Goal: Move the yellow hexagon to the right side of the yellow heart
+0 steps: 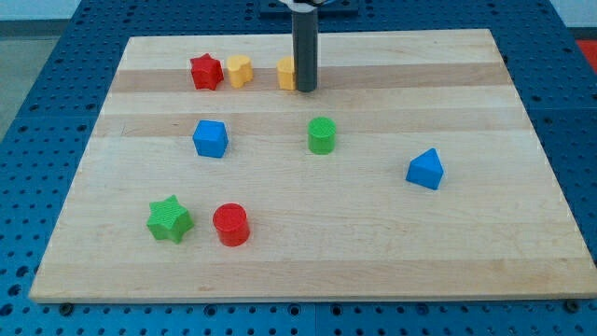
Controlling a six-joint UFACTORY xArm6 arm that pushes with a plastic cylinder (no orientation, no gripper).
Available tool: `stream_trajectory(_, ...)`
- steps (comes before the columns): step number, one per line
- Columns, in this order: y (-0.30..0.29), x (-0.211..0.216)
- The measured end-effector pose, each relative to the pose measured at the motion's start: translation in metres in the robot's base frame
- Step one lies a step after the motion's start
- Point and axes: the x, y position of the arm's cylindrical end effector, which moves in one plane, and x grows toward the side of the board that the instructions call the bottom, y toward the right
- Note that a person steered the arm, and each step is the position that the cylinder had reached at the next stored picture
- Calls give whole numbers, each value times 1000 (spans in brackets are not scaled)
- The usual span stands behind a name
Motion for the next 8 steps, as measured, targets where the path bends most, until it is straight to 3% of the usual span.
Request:
stream_trajectory(3,-5,-22)
stream_trajectory(8,-22,-11)
